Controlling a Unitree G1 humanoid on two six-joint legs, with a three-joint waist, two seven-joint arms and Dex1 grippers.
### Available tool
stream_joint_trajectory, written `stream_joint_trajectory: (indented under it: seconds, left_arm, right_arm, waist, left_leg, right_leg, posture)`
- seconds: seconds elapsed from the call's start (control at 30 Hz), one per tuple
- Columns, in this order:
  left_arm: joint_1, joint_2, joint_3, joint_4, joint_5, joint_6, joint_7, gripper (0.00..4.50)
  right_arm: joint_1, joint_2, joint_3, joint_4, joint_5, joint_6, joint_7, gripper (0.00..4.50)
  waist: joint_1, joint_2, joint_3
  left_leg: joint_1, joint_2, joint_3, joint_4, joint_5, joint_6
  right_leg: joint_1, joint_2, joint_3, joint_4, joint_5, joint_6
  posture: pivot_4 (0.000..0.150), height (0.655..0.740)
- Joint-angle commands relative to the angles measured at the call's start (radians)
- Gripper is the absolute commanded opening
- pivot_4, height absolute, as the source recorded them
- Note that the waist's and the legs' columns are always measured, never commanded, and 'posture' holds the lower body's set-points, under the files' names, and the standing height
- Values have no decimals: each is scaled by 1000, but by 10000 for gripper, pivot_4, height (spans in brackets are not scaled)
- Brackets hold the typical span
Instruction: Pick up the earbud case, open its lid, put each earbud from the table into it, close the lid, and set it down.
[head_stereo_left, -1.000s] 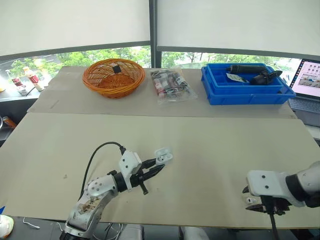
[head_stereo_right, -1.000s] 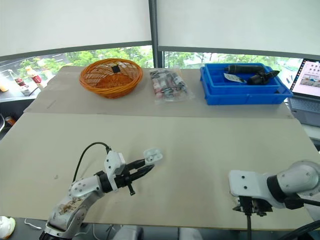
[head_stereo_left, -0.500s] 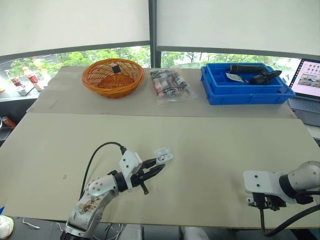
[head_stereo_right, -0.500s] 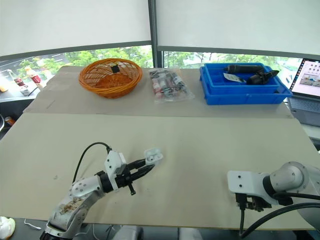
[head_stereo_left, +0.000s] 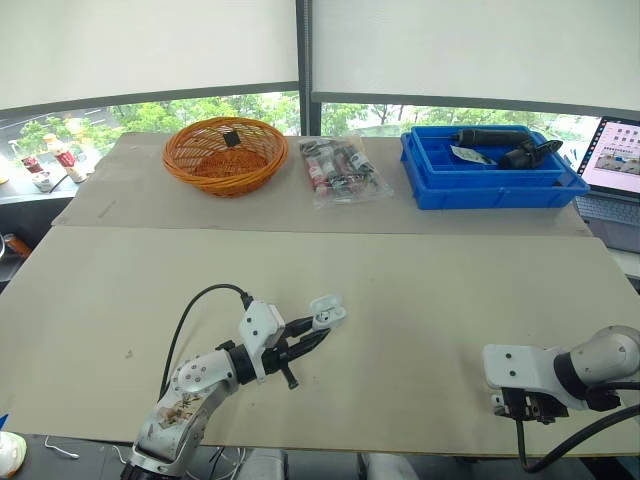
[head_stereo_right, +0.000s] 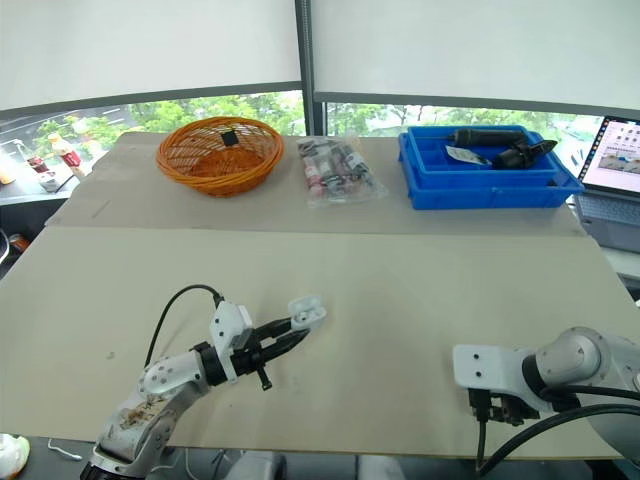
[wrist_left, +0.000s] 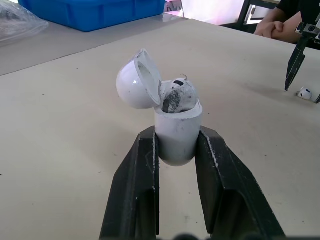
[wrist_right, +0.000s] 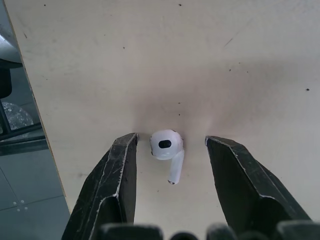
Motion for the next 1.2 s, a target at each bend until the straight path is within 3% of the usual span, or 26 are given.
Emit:
stream_joint_trajectory:
  seconds: [0.03,0.13,0.4,0.57,0.8,1.0,1.2]
  left_arm:
    - [-2,-2,-1,-40,-8,-9,0,5175]
    - [-4,-5,-4,-36,-8,-13,0,5175]
    - [-43,-22,-4,6,-6,-33,-8,5175]
    - [-103,-52,3,56,-31,-48,-31,5175]
    - [-219,-95,10,148,-42,-42,-54,5175]
    - [-285,-126,30,184,-68,9,-42,5175]
    - [-296,-123,37,175,-87,41,-47,5175]
  right_arm:
    - [-19,5,7,-6,-2,6,-4,12570]
    - [-27,8,8,-6,3,10,-2,3540]
    - [-71,59,-107,-24,97,66,-14,3519]
    - [-211,283,-220,-100,323,202,-114,3519]
    - [-431,741,-230,-213,514,324,-506,3519]
    - [-434,990,-119,-194,468,227,-707,3519]
    - [-420,1045,-20,-114,365,84,-762,3519]
  waist:
    - [-2,-1,0]
    - [-6,-2,0]
    - [0,-2,0]
    - [-2,-2,1]
    - [-1,-3,1]
    - [0,-3,1]
    - [-6,-3,1]
  left_leg:
    - [0,0,0,0,0,0]
    - [0,0,0,0,0,0]
    - [0,0,0,0,0,0]
    - [0,0,0,0,0,0]
    - [-1,0,-1,0,0,0]
    - [-4,0,-2,0,0,0]
    - [-4,0,-2,0,0,-1]
  right_leg:
    - [0,0,0,0,0,0]
    - [0,0,0,0,0,0]
    - [0,0,0,0,0,0]
    - [0,0,0,0,0,0]
    - [-1,1,0,1,0,0]
    - [-4,0,-1,2,0,0]
    - [-5,0,-1,3,0,-1]
  posture:
    - [1500,7054]
    - [1500,7054]
    - [1500,7054]
    - [1500,7054]
    - [1500,7054]
    - [1500,7054]
    - [1500,7054]
